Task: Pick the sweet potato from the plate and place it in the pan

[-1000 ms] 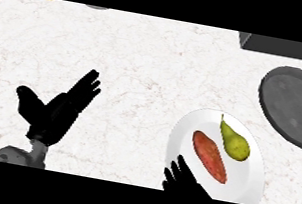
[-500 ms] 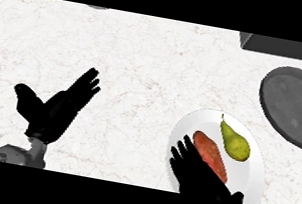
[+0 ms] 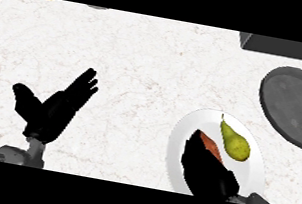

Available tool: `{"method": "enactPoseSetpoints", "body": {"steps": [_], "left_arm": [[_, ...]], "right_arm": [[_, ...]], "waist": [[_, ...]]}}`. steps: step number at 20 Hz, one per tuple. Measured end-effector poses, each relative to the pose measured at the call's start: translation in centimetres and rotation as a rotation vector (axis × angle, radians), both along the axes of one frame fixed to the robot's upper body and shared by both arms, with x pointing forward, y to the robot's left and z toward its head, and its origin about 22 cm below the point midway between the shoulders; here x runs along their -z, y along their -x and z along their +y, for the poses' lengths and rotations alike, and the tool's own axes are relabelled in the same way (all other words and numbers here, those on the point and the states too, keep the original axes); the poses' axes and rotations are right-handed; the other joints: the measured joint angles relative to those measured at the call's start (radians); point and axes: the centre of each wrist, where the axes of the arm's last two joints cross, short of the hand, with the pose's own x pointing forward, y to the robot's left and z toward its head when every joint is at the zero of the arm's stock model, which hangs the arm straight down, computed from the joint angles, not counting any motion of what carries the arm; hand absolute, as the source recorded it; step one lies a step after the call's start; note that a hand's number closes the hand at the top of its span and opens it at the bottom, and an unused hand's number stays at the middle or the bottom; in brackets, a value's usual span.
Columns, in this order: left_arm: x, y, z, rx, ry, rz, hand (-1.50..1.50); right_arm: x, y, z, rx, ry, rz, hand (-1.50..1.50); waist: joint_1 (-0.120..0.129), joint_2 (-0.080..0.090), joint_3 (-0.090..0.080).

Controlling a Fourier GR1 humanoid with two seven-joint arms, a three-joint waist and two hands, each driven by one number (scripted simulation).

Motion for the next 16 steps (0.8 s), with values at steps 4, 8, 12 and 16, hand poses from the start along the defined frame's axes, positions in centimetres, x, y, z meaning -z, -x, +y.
{"method": "enactPoseSetpoints", "body": {"steps": [4,8,12,16], "left_arm": [[-0.5,-0.4,0.1,0.005,-0.003,-0.002,0.00],[-0.4,0.0,0.0,0.007,0.002,0.002,0.00],[0.0,0.1,-0.7,0.008,0.004,0.000,0.00],[0.1,0.4,0.1,-0.033,0.008,-0.002,0.00]], "right_arm": [[0.9,-0.8,-0.1,-0.078,-0.017,-0.003,1.50],[1.5,-1.9,-0.4,-0.160,-0.027,-0.034,1.50],[1.5,-2.9,-0.3,-0.154,-0.062,-0.058,1.50],[1.1,-4.4,-0.3,0.240,-0.302,-0.054,1.50]], "waist": [[0.002,-0.001,-0.001],[0.003,-0.003,-0.002],[0.000,-0.001,-0.001],[-0.048,0.001,0.003]]}}
